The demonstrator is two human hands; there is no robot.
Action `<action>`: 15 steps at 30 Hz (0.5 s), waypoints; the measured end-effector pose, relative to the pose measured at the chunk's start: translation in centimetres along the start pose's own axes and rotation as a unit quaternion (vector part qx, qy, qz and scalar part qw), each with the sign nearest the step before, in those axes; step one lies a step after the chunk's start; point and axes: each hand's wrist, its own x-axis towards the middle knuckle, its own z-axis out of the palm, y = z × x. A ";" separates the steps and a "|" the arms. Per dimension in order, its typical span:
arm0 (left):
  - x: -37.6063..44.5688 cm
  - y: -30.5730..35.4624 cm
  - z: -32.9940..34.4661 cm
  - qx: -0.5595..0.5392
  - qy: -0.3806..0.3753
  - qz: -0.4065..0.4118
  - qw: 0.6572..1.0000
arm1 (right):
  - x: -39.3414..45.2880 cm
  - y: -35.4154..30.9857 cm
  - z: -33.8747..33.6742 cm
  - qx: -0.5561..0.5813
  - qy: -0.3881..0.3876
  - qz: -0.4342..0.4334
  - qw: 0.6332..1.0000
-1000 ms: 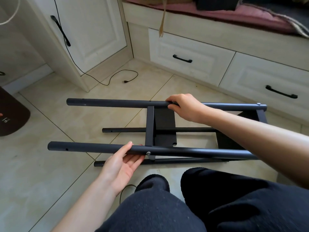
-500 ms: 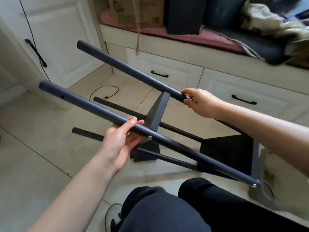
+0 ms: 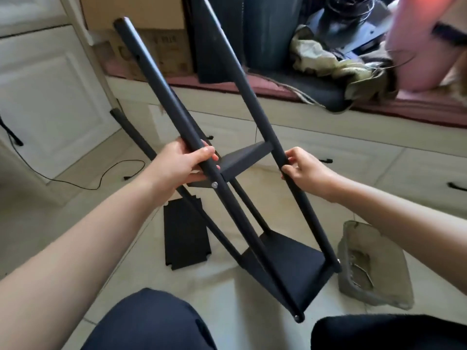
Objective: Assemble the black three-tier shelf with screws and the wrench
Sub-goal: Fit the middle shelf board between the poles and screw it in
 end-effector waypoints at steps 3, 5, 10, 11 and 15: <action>0.3 1.2 1.7 0.067 -0.048 0.020 0.996 | -1.2 2.2 -0.6 0.030 0.006 0.019 0.999; 0.4 1.7 2.9 0.112 -0.076 0.033 0.990 | -2.1 3.6 -1.0 0.038 0.010 0.021 0.999; 0.6 2.3 5.6 0.162 -0.122 0.035 0.979 | -4.4 6.4 -1.6 0.051 0.021 0.046 0.997; 0.5 2.3 6.0 0.169 -0.127 0.033 0.977 | -4.8 6.9 -1.6 0.055 0.025 0.050 0.997; 0.2 1.9 8.1 0.192 -0.153 0.037 0.969 | -6.7 8.6 -2.1 0.086 0.037 0.084 0.992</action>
